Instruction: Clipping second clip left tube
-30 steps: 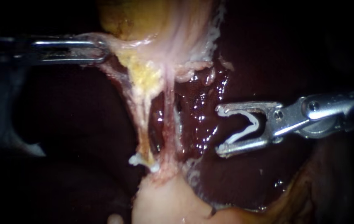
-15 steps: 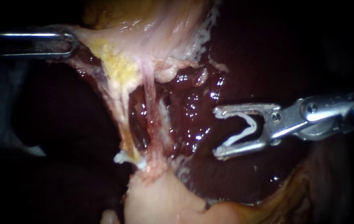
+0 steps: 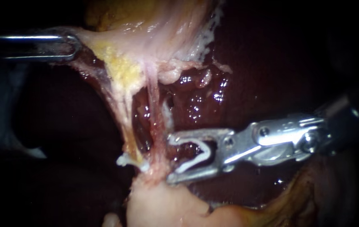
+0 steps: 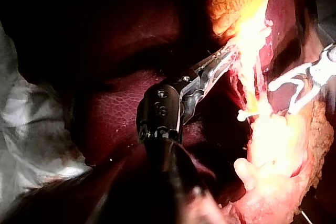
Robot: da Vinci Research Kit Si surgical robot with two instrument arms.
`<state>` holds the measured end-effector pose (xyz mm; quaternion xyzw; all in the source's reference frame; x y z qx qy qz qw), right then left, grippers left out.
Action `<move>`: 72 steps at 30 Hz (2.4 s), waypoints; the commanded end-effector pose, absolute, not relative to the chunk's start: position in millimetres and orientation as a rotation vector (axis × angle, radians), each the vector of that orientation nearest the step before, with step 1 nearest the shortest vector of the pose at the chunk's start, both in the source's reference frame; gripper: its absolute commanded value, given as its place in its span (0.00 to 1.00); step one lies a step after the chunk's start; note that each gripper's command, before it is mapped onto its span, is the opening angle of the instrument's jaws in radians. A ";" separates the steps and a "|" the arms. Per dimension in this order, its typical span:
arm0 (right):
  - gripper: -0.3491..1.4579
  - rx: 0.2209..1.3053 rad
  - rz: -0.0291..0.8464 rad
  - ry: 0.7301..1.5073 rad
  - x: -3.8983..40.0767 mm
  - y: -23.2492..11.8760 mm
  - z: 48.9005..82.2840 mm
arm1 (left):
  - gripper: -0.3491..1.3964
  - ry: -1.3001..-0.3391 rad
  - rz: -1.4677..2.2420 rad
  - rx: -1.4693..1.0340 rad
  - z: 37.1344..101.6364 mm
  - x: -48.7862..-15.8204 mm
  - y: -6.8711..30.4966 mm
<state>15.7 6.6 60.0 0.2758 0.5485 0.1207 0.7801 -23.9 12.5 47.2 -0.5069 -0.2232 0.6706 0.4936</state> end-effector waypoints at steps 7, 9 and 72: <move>0.47 0.609 0.285 1.177 18.1 7.5 62.4 | 0.00 -0.535 1.626 -1.228 47.2 -24.1 12.4; 0.47 0.610 0.290 1.175 18.2 7.9 63.4 | 0.00 -0.535 1.626 -1.227 47.2 -24.1 12.3; 0.00 0.853 0.339 1.212 25.7 2.1 62.1 | 0.00 -0.537 1.626 -1.229 47.3 -24.6 12.2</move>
